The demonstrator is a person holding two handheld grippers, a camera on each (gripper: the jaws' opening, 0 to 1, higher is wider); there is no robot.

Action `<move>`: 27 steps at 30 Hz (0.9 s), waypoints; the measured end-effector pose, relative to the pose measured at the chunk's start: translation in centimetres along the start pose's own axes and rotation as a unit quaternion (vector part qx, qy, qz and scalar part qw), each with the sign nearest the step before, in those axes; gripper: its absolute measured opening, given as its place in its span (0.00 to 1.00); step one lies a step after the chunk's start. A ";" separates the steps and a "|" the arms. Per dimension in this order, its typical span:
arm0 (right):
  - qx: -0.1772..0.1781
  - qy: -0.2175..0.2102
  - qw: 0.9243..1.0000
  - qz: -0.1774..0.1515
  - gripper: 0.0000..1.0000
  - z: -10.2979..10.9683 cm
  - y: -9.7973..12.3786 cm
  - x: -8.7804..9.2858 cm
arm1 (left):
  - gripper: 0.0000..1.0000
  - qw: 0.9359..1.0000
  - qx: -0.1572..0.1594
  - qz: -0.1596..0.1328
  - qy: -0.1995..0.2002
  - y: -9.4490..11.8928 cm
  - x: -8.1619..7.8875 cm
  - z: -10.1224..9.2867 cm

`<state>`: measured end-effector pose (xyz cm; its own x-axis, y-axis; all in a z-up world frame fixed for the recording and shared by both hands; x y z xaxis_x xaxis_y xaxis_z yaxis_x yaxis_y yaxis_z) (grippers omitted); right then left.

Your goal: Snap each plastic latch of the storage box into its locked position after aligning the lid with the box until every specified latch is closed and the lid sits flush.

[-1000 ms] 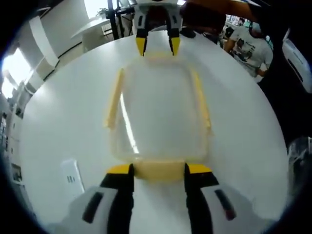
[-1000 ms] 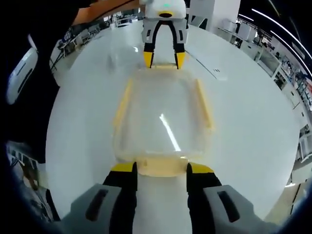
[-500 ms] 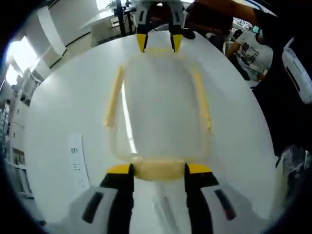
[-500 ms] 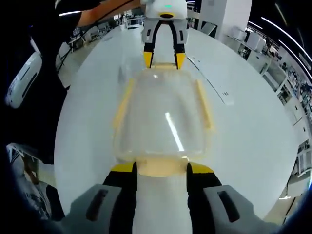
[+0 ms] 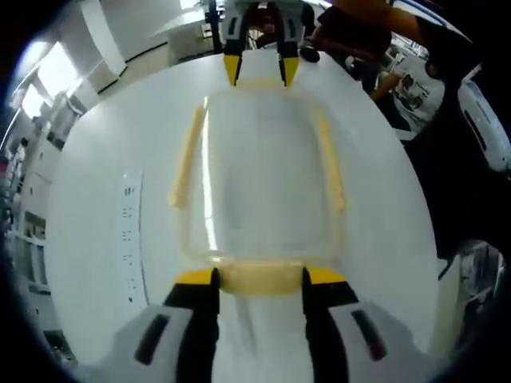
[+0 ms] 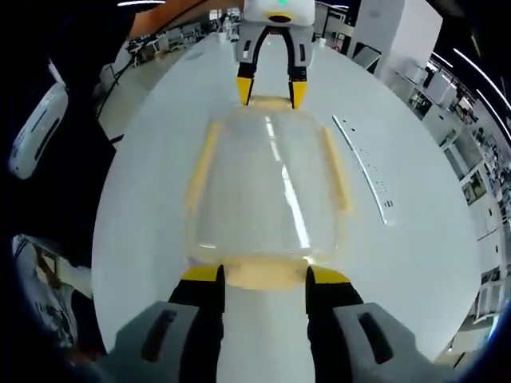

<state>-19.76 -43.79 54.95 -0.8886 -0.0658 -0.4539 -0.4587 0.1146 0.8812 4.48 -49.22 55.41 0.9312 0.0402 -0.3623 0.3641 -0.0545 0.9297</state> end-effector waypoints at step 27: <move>-0.028 0.067 0.997 0.032 0.40 -1.0 -6.7 -11.6 | 0.40 0.997 -0.034 -0.001 0.068 3.9 11.8 -1.9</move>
<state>-6.33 -44.82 54.46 -0.9052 -0.1927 -0.3788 -0.3973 0.0674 0.9152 16.83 -47.04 54.86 0.9177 0.1748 -0.3568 0.3603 0.0124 0.9328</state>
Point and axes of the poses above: the point that each gripper's makers call its tool centre point, and the gripper's own axes: y roughly backward along the fingers, z roughly to its left, x roughly out of its underside, the point moved 7 cm from there along y, roughly backward along the fingers, and after that the axes turned 11 degrees about y, right-handed, at the moved point
